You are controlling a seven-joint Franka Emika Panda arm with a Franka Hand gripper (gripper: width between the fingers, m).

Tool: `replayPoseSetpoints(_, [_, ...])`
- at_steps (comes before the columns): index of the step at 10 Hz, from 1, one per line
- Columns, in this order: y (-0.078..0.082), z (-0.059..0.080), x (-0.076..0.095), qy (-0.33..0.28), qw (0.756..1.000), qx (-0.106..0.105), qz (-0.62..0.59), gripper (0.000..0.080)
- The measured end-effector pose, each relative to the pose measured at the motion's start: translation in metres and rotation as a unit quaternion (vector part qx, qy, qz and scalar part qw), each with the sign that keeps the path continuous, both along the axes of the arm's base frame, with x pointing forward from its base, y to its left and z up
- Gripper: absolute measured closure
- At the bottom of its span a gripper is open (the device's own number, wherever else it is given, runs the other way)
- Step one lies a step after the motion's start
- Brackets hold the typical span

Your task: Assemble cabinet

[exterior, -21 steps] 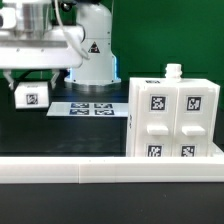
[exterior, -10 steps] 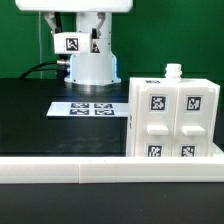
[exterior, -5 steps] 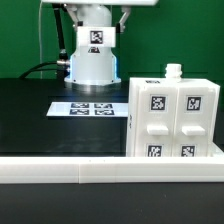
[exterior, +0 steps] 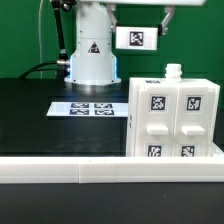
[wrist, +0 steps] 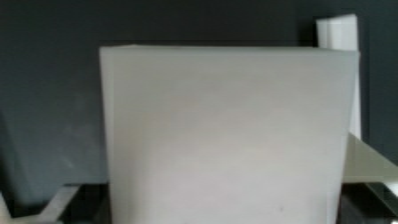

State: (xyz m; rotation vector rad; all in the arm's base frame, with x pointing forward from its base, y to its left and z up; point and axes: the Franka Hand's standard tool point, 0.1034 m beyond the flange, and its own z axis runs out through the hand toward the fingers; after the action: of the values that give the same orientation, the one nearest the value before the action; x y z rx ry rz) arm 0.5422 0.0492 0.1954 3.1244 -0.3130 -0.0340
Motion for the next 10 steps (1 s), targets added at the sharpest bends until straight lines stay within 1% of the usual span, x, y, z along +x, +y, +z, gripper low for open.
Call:
replayPoseSetpoints(2, [-0.002, -0.003, -0.003, 0.002, 1.000, 0.000, 0.002, 0.0236])
replayPoseSetpoints(6, [0.000, -0.005, -0.004, 0.004, 1.000, -0.001, 0.004, 0.0236])
replayPoseSetpoints(7, [0.006, -0.008, -0.002, 0.006, 1.000, -0.001, 0.010, 0.0236])
replayPoseSetpoints(9, [0.020, -0.010, 0.011, 0.003, 1.000, -0.001, 0.019, 0.0236])
replayPoseSetpoints(10, [0.026, -0.016, 0.014, 0.005, 1.000, -0.002, 0.020, 0.0236])
